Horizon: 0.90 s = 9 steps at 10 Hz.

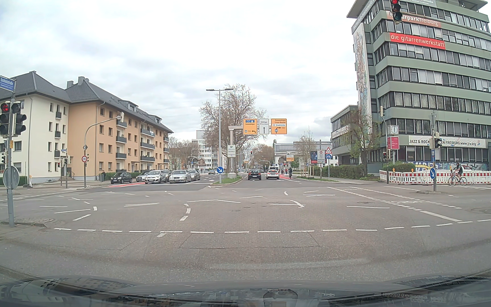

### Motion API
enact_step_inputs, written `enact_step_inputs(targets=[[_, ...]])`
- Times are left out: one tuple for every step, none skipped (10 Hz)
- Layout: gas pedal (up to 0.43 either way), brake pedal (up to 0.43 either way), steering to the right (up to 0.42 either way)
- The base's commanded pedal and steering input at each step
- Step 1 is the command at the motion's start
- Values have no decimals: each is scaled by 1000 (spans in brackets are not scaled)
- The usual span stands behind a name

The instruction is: Follow the waypoints while adhering to traffic rules and regulations

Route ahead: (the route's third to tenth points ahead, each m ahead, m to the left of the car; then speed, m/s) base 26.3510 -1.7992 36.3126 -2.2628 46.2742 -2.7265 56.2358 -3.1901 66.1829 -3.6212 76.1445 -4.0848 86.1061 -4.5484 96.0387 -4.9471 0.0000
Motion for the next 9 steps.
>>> enact_step_inputs(targets=[[0, 201, -20], [0, 201, -20], [0, 201, -20], [0, 201, -20], [0, 201, -20], [0, 201, -20], [0, 201, -20], [0, 201, -20], [0, 201, -20]])
